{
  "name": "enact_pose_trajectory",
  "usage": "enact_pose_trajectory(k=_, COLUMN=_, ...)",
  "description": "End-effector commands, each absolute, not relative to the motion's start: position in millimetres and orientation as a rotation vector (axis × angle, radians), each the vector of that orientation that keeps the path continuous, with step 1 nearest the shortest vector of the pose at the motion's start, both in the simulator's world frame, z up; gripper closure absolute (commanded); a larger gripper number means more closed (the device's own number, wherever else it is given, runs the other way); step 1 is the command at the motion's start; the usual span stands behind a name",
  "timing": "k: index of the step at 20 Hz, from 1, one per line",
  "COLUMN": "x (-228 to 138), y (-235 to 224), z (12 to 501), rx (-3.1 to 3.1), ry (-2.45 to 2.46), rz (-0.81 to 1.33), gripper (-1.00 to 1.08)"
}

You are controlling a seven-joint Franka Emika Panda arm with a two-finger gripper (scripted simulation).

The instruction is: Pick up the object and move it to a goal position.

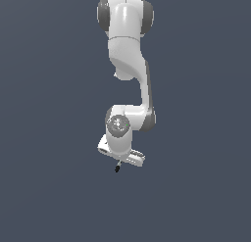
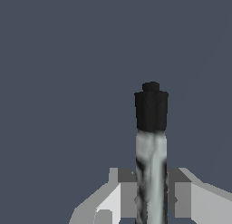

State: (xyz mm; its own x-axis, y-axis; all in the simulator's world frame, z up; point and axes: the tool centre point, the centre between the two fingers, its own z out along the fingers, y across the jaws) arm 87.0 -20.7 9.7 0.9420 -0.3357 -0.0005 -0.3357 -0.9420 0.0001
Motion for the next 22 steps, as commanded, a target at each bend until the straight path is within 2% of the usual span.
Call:
enact_pose_trajectory(k=1, x=87.2, y=-20.8, z=9.7, rx=-3.096, ry=0.535, rz=0.000, gripper=1.08)
enact_pose_trajectory(k=13, x=83.5, y=-14.8, z=12.8, rx=-3.096, ry=0.536, rz=0.000, gripper=1.08)
enact_pose_trajectory(k=22, x=62.7, y=22.0, z=31.0, rx=-3.096, ry=0.536, rz=0.000, gripper=1.08)
